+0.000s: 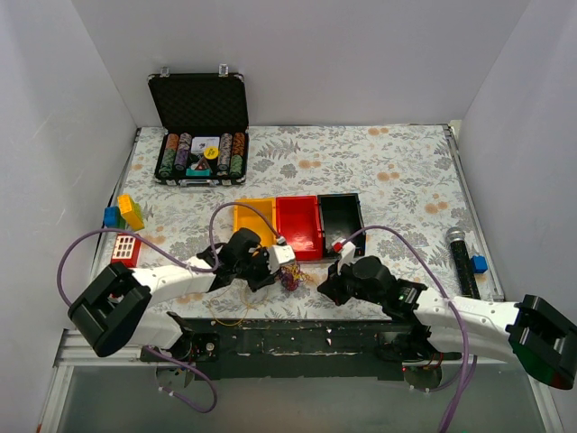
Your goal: Untangle the cables
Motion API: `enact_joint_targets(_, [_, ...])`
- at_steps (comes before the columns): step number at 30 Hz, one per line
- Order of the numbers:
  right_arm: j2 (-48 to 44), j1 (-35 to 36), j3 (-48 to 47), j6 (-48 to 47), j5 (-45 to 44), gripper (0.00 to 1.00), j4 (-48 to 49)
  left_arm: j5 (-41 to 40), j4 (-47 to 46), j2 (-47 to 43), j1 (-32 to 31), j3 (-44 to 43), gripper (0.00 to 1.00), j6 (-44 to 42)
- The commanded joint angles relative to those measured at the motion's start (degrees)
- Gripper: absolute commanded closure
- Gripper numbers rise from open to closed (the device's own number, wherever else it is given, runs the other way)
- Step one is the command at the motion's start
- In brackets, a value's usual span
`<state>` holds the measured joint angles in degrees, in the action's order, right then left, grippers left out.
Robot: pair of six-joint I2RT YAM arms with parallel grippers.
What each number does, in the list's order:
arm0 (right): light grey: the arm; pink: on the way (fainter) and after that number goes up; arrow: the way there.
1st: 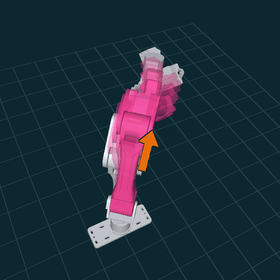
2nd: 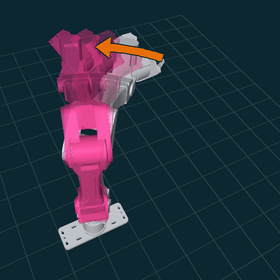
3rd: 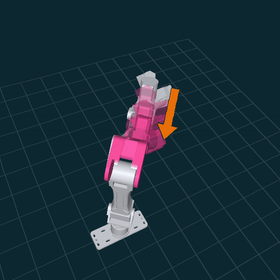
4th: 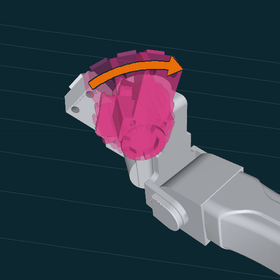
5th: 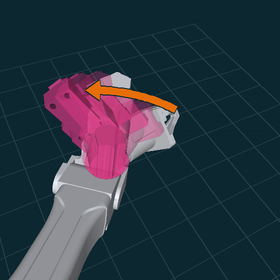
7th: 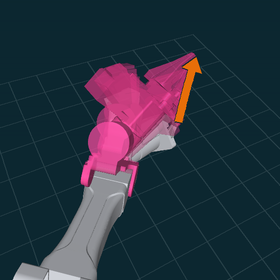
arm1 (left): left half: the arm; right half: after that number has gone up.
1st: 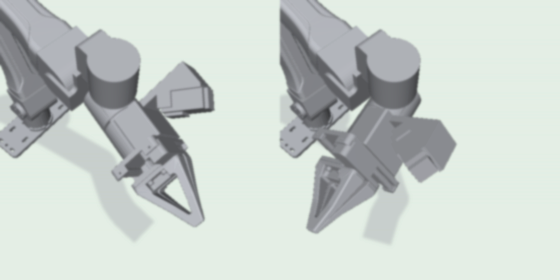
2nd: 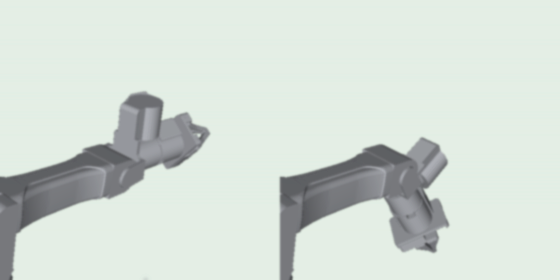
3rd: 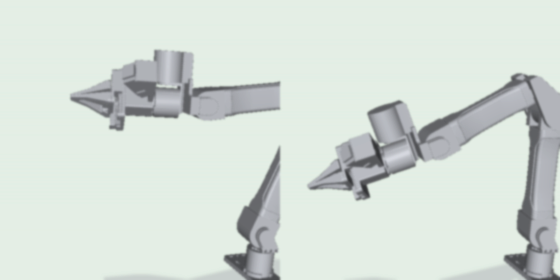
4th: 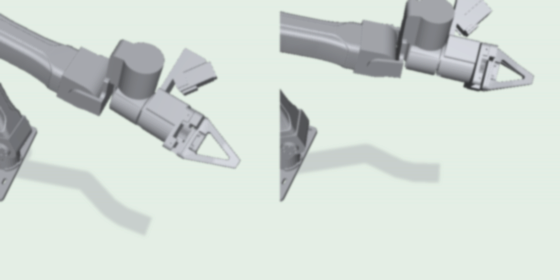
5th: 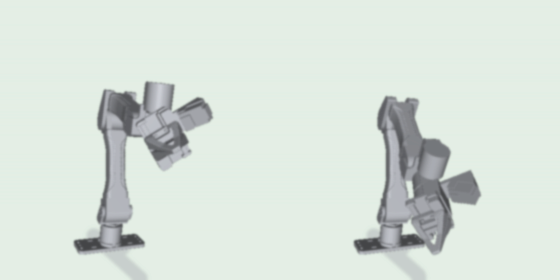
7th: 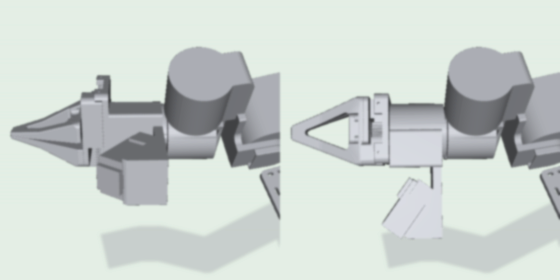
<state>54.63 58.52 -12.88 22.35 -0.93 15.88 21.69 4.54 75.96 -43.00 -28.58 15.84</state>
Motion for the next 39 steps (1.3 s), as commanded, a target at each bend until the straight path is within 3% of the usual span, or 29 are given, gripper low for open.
enact_joint_targets(1, [-0.8,0.1,0.1,0.7,-0.1,0.99,-0.8,-5.0,-3.3,-0.2,-2.8,2.4,0.92,0.3])
enact_joint_targets(3, [-1.1,0.1,0.0,0.9,-0.3,0.99,-1.4,-6.2,-4.0,-0.6,-3.3,2.9,1.0,0.4])
enact_joint_targets(8, [-3.3,0.1,-0.1,1.2,-1.5,0.99,-3.3,-10.5,-1.8,-3.4,-3.3,3.8,1.0,-0.1])
enact_joint_targets(20, [-7.5,0.0,-0.4,1.6,-4.3,0.99,-9.3,-15.9,10.8,-21.0,-2.7,3.4,1.0,-3.4])
enact_joint_targets(31, [-9.9,-0.1,-2.1,2.1,-6.2,0.99,-14.6,-19.4,18.6,-29.1,-1.6,1.6,1.0,-4.4])
enact_joint_targets(39, [-11.0,0.0,-2.0,2.4,-6.8,0.99,-15.8,-40.0,18.2,-34.6,3.3,3.2,1.0,-4.5])
